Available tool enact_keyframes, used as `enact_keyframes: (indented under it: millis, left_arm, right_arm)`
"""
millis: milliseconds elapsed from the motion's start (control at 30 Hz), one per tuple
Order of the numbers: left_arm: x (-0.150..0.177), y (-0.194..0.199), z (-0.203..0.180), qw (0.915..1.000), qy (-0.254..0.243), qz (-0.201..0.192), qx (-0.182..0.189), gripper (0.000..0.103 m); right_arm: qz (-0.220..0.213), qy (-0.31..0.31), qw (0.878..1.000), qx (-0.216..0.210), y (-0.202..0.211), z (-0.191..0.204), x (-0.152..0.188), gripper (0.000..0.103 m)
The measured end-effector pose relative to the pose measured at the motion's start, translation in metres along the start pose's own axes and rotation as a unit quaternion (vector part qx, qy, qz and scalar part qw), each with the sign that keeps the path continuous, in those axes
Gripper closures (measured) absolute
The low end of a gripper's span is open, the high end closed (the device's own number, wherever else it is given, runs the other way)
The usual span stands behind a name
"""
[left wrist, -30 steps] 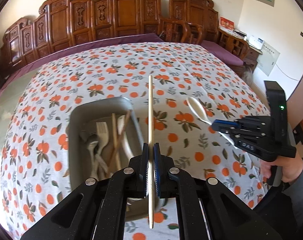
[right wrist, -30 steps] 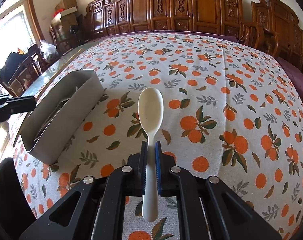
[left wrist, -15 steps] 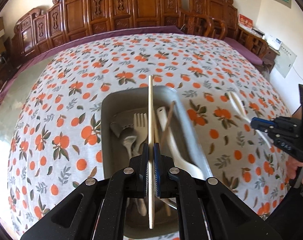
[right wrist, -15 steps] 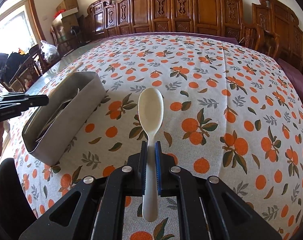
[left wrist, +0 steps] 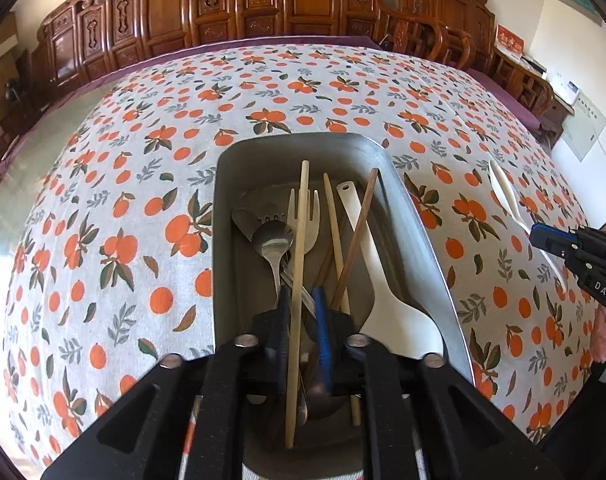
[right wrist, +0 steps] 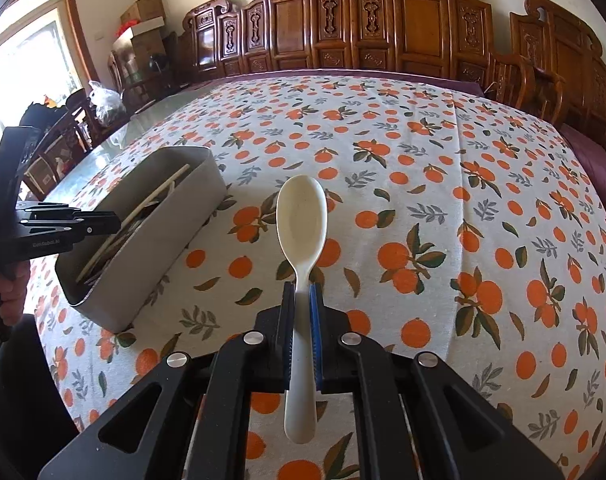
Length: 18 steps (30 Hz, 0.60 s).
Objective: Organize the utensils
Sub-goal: 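Lower the chopstick into the grey tray and open the left tool, then carry the white plastic spoon over the grey tray with the right tool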
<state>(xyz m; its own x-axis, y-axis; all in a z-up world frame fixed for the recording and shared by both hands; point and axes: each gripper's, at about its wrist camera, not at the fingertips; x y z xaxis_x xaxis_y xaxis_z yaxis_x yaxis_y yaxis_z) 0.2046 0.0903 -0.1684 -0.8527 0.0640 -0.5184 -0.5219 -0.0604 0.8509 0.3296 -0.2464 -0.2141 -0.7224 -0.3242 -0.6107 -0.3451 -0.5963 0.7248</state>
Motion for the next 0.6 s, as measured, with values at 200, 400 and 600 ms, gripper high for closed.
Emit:
enact_keyframes:
  millis: [200, 400, 600]
  left_arm:
    - [0.005, 0.022, -0.002, 0.9997, 0.005, -0.022, -0.002, 0.08]
    - [0.009, 0.048, -0.004, 0.9989, 0.002, -0.046, -0.004, 0.073]
    - [0.015, 0.072, -0.001, 0.9977, 0.007, -0.066, -0.011, 0.038]
  right_arm:
    - [-0.004, 0.007, 1.0, -0.013, 0.009, 0.016, 0.003, 0.094]
    - [-0.008, 0.023, 1.0, -0.014, 0.016, 0.038, 0.002, 0.094]
    - [-0.012, 0.024, 1.0, -0.013, 0.023, 0.055, -0.001, 0.094]
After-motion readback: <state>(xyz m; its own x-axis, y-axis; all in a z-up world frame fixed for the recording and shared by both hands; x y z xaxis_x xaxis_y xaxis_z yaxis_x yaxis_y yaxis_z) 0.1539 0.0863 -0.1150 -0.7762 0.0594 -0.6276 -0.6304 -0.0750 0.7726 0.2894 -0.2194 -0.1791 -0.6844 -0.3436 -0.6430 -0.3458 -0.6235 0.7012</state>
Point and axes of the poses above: each gripper's, at about its wrist camera, not at the fingertips, and y roughly against the way its jaws point, z to its left, x to its underside, and after that the axes turned 13 degrees about -y, right-handed
